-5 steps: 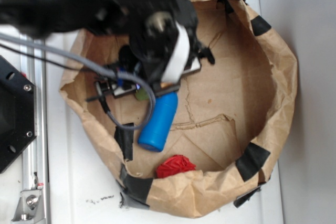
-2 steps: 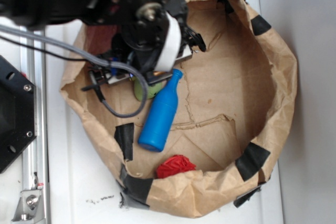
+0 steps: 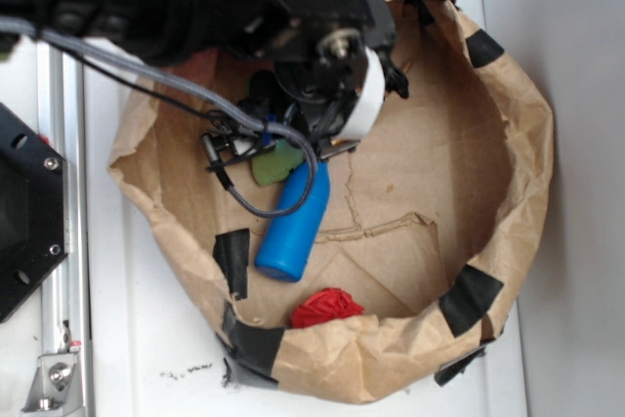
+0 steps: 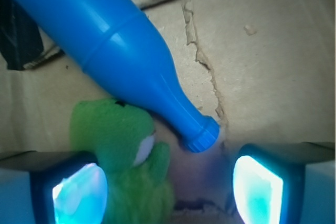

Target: Grab the green animal.

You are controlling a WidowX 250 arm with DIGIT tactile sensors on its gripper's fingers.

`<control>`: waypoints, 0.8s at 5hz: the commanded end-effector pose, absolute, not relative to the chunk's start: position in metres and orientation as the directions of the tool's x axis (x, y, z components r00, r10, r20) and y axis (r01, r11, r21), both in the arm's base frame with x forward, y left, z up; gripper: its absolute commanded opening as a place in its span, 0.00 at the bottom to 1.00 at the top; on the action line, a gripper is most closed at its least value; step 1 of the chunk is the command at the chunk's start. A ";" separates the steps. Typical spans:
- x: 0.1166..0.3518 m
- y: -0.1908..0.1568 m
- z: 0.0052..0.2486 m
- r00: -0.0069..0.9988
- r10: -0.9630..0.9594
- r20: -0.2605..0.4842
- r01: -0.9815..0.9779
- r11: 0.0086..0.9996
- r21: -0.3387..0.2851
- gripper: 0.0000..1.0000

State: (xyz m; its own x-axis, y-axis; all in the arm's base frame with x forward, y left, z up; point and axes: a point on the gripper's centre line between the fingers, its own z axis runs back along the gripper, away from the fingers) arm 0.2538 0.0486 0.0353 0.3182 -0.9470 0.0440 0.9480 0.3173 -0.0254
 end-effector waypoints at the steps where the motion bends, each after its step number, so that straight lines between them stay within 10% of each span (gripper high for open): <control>1: 0.249 0.033 0.012 0.290 -0.957 0.016 0.957 0.289 -0.030 1.00; 3: 0.190 0.010 0.010 0.298 -0.954 0.033 0.954 0.296 -0.055 1.00; 4: 0.239 0.030 0.051 0.292 -0.950 0.108 0.956 0.291 -0.021 1.00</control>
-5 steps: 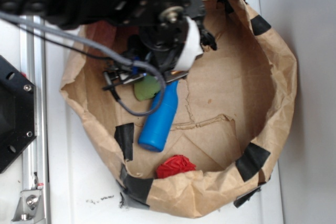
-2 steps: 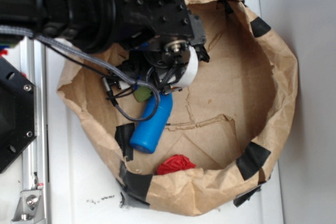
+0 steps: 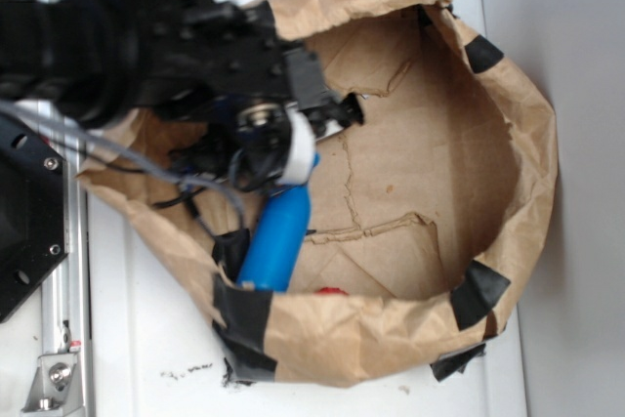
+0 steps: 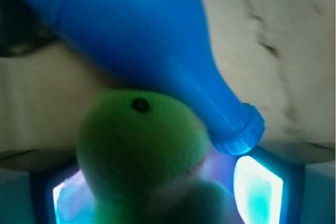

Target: Grab the green animal.

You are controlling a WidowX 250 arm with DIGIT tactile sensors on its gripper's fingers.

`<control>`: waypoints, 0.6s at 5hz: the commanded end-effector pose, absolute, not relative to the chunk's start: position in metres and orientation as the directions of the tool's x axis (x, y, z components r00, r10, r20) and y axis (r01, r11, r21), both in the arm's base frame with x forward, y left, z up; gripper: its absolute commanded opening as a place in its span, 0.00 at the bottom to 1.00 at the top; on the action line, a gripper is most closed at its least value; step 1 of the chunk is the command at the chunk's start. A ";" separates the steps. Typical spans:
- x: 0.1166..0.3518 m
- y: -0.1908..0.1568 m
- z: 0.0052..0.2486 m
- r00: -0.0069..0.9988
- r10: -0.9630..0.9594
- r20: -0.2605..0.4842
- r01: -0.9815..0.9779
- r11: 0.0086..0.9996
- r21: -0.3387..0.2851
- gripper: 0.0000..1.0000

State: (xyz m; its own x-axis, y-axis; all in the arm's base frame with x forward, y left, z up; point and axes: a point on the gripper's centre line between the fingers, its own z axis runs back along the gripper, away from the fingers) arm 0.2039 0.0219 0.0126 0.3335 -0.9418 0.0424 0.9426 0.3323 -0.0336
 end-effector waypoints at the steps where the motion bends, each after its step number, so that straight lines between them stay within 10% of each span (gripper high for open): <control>1: 0.250 0.029 0.066 0.297 -0.946 0.131 0.955 0.298 -0.013 1.00; 3: 0.271 0.039 0.068 0.311 -0.942 0.125 0.950 0.310 -0.025 1.00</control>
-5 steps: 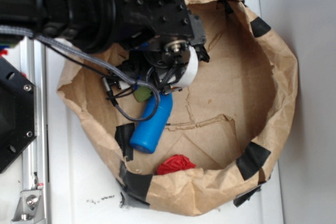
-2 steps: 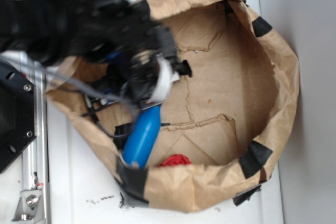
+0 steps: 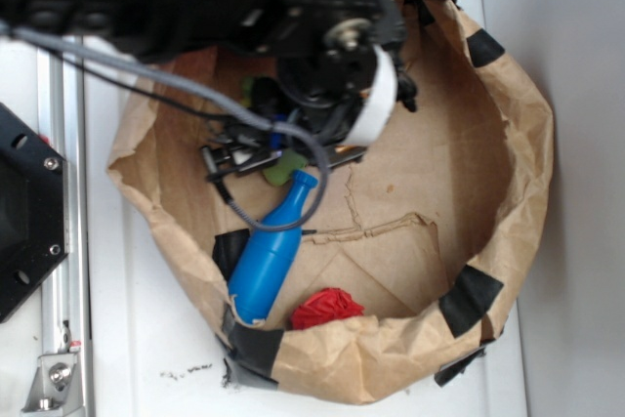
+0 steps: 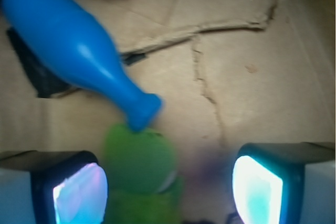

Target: Grab the green animal.

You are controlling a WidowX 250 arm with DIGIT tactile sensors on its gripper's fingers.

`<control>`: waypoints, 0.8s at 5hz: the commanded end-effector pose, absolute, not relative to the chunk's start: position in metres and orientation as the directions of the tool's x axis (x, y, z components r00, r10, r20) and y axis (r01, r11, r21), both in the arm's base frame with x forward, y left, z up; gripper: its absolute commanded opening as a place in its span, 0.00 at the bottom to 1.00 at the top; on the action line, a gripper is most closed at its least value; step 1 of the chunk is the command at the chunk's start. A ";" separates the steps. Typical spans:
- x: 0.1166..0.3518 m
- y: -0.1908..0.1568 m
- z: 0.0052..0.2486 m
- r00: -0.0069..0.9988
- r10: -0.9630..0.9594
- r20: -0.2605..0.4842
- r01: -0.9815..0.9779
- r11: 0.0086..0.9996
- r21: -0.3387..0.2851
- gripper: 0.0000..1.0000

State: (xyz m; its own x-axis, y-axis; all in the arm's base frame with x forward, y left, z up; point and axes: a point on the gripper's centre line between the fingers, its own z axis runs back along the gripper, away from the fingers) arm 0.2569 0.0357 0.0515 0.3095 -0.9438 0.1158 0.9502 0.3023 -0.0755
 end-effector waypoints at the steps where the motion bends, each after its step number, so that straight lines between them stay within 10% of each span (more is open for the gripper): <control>1: 0.270 0.036 0.074 0.294 -0.947 0.131 0.956 0.294 -0.018 1.00; 4: 0.259 0.039 0.087 0.261 -0.958 0.120 0.964 0.264 0.013 1.00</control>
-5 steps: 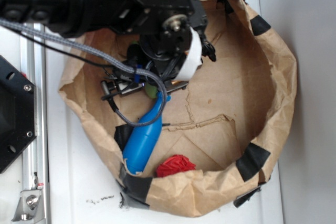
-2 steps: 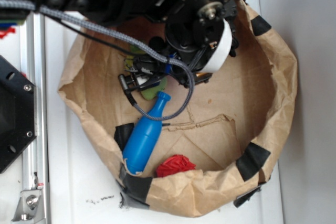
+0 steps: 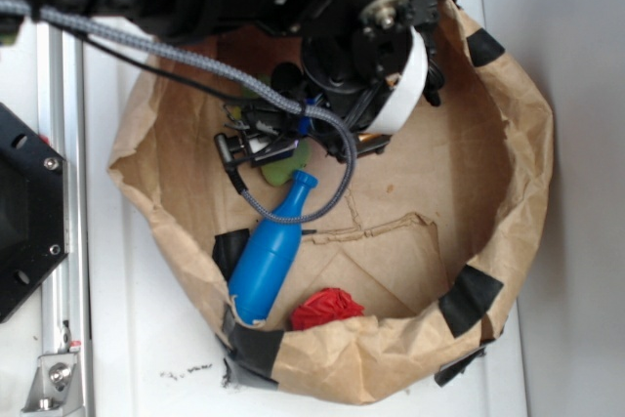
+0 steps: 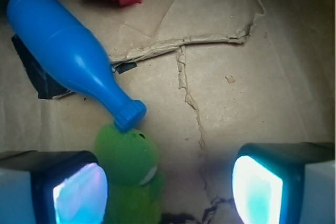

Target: Grab the green animal.

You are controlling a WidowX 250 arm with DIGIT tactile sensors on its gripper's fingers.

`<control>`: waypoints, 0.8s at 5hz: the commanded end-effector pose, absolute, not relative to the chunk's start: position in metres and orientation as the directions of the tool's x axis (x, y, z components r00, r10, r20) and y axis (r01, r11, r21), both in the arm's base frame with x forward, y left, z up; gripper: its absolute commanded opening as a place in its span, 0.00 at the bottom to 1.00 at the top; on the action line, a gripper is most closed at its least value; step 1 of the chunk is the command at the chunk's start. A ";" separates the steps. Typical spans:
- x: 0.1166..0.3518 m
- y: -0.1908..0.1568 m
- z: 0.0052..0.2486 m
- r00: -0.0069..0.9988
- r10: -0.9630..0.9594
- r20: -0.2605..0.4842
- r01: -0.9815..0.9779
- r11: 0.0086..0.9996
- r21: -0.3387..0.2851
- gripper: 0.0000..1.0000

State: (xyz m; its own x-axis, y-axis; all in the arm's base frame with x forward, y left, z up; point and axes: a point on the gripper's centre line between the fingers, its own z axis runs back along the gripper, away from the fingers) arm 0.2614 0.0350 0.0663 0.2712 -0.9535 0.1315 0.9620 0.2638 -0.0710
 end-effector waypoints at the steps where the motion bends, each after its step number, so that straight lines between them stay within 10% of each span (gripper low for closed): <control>1: 0.255 0.043 0.092 0.263 -0.956 0.130 0.963 0.268 0.021 1.00; 4: 0.245 0.039 0.071 0.212 -0.973 0.097 0.977 0.215 0.020 1.00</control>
